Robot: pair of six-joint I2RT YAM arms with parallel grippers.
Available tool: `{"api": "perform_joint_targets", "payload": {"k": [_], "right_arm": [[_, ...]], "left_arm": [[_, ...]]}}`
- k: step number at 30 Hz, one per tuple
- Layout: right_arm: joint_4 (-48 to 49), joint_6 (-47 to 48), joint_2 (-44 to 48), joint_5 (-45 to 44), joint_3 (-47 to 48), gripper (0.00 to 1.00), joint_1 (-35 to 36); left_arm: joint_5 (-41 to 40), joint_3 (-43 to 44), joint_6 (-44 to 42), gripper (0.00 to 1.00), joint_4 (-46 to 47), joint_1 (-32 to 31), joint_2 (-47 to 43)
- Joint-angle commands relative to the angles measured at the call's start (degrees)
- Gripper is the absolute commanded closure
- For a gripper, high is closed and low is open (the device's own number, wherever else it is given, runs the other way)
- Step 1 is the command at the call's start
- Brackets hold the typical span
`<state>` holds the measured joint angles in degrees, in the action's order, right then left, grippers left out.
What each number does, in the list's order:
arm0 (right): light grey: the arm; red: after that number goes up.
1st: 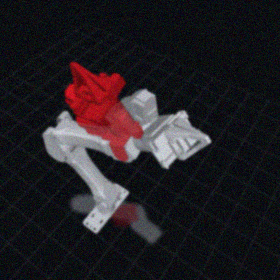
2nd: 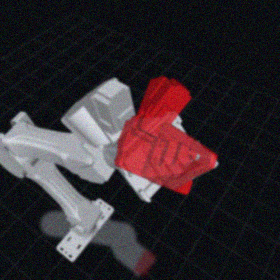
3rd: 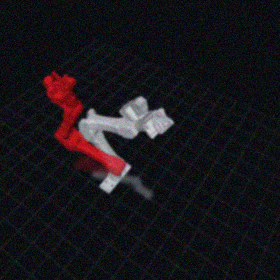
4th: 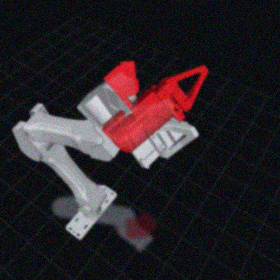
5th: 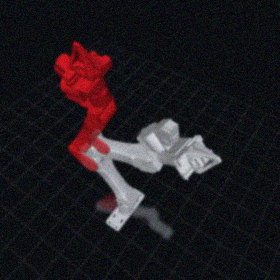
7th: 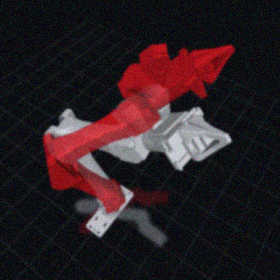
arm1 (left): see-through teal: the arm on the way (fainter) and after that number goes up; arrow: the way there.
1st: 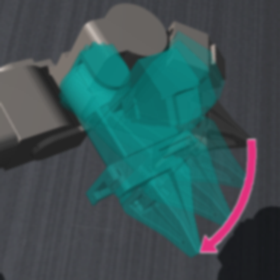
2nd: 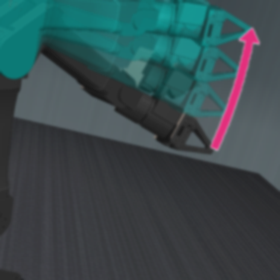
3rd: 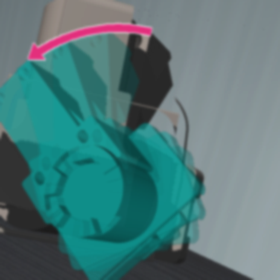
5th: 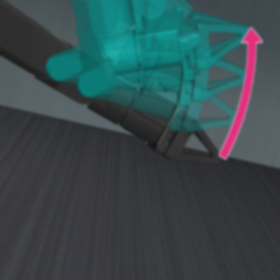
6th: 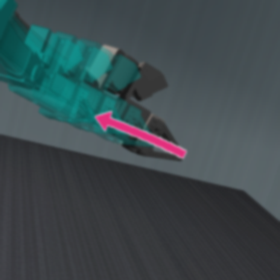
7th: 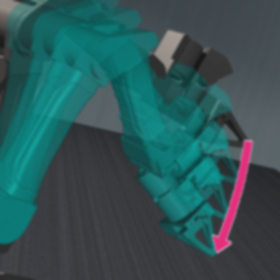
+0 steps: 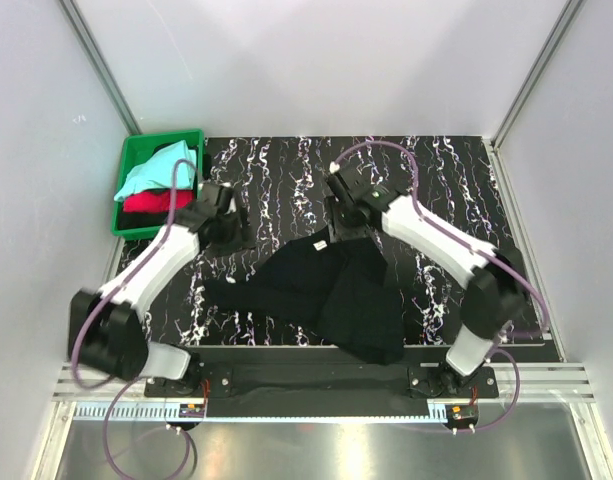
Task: Fold and stack the t-shirts
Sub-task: Flatten the tshirt out
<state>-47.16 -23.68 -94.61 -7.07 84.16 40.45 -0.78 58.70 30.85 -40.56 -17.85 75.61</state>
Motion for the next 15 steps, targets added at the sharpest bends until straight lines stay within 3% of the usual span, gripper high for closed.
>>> {"api": "perform_joint_targets", "payload": {"k": [1,3,7,8,15], "right_arm": [[-0.3,5.05,-6.8,-3.66,6.44,0.53,-4.05],[-0.48,4.44,-7.96,-0.94,7.69,0.56,-5.02],[0.84,4.87,-8.75,-0.92,5.67,0.35,-5.55],[1.01,5.48,-9.36,-2.41,5.93,0.34,-5.9],[4.79,10.14,-19.11,0.74,10.93,0.39,-11.62]], "left_arm": [[5.52,5.63,-6.32,0.35,5.4,-0.87,7.16],[6.58,8.36,-7.29,0.36,5.4,-1.05,11.81],[6.66,11.43,-8.7,0.33,5.75,-1.58,18.23],[6.66,11.87,-8.88,0.32,5.84,-1.66,19.3],[7.37,13.9,-10.63,0.33,7.16,-3.25,26.42]]}}
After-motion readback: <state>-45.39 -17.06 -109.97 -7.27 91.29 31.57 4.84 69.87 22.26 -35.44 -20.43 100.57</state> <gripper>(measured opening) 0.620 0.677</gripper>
